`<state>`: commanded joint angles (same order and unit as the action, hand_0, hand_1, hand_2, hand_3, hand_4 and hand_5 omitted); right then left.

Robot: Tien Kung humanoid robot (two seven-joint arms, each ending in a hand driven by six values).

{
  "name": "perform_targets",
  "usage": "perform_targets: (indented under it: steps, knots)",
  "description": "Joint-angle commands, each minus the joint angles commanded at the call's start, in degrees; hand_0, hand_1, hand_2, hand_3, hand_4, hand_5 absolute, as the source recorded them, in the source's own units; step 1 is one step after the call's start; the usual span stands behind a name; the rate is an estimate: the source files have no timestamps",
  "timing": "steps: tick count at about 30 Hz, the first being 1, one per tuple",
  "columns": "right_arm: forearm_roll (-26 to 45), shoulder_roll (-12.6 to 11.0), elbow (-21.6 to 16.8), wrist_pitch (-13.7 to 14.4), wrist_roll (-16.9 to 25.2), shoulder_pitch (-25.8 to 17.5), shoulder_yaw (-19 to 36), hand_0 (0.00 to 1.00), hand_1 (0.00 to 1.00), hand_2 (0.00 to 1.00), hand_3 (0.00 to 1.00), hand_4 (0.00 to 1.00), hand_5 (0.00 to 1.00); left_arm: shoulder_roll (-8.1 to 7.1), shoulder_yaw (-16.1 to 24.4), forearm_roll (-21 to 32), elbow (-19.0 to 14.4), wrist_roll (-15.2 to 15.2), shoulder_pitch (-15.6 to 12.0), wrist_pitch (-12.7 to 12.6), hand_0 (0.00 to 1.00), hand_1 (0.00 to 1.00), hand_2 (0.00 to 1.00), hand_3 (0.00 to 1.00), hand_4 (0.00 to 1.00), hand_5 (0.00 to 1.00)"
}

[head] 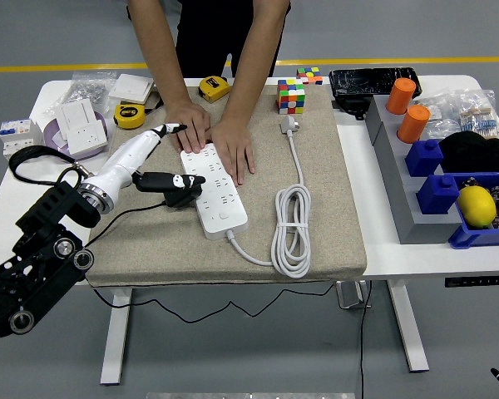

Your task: Pick up the plug,place it near the board,insert it into the board,press the button

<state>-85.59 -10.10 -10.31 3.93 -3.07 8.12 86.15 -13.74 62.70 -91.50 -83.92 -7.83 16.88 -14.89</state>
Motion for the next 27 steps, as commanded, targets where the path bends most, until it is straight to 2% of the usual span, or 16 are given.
perform_targets:
  steps: [2, 3, 5, 6, 8, 9, 14, 16, 18, 22, 27]
  knots:
    - [-0.02, 0.09, 0.00, -0.03, 0.05, -0.13, 0.05, 0.998, 0.837, 0.734, 0.744, 0.998, 0.840, 1.93, 2.12, 4.47, -4.10, 1.38, -3.60, -4.47, 0.833, 0.922, 0.885, 0.874, 0.998, 0.998]
    - [-0.10, 0.13, 0.00, -0.06, 0.06, -0.13, 0.09, 0.998, 0.837, 0.738, 0.745, 0.998, 0.837, 2.73, 2.37, 7.45, -6.13, 2.19, -5.59, -7.45, 0.910, 0.929, 0.888, 0.867, 0.998, 0.998]
    - [-0.06, 0.17, 0.00, -0.05, 0.13, -0.07, 0.03, 0.998, 0.837, 0.738, 0.745, 0.998, 0.837, 3.22, 2.23, 11.92, -7.73, 3.11, -7.75, -9.93, 0.910, 0.929, 0.888, 0.867, 0.998, 0.998]
    - [0.04, 0.17, 0.00, -0.04, 0.20, -0.03, -0.09, 0.998, 0.837, 0.738, 0.745, 0.998, 0.837, 3.26, 2.03, 14.15, -8.02, 3.47, -8.49, -9.78, 0.910, 0.929, 0.888, 0.867, 0.998, 0.998]
    - [0.07, 0.08, 0.00, -0.04, 0.26, 0.13, -0.31, 0.998, 0.837, 0.738, 0.745, 0.998, 0.837, 2.97, 0.98, 19.37, -7.14, 4.02, -10.11, -6.89, 0.910, 0.929, 0.888, 0.867, 0.998, 0.998]
    - [0.05, 0.06, 0.00, -0.05, 0.25, 0.17, -0.31, 0.998, 0.838, 0.737, 0.746, 0.998, 0.834, 2.85, 0.69, 21.60, -6.72, 3.92, -10.49, -5.86, 0.983, 0.957, 0.917, 0.898, 0.998, 0.998]
    - [-0.22, -0.07, 0.00, -0.05, 0.18, 0.09, -0.18, 0.998, 0.838, 0.737, 0.746, 0.998, 0.834, 2.32, -1.06, 33.52, -4.32, 2.62, -11.66, 0.22, 0.983, 0.957, 0.917, 0.898, 0.998, 0.998]
    - [-0.36, -0.07, 0.00, -0.05, 0.11, -0.07, -0.10, 0.998, 0.838, 0.738, 0.745, 0.998, 0.831, 2.11, -1.64, 38.71, -3.19, 1.98, -11.80, 3.34, 0.998, 0.992, 0.938, 0.910, 0.998, 0.998]
    - [-0.48, -0.03, 0.00, -0.09, 0.09, -0.19, -0.02, 0.998, 0.838, 0.738, 0.745, 0.998, 0.831, 1.85, -1.93, 41.63, -2.24, 1.78, -11.75, 5.16, 0.998, 0.992, 0.938, 0.910, 0.998, 0.998]
    - [-0.66, -0.01, 0.00, -0.14, 0.05, -0.39, 0.10, 0.998, 0.837, 0.737, 0.745, 0.998, 0.827, 1.40, -1.58, 37.14, -0.43, 2.04, -11.42, 6.17, 0.998, 0.998, 0.943, 0.909, 0.998, 0.998]
    - [-0.66, -0.10, 0.00, -0.14, 0.03, -0.43, 0.07, 0.998, 0.836, 0.737, 0.745, 0.998, 0.826, 1.21, -0.88, 30.04, 0.35, 3.98, -11.08, 4.62, 0.998, 0.998, 0.928, 0.897, 0.998, 0.998]
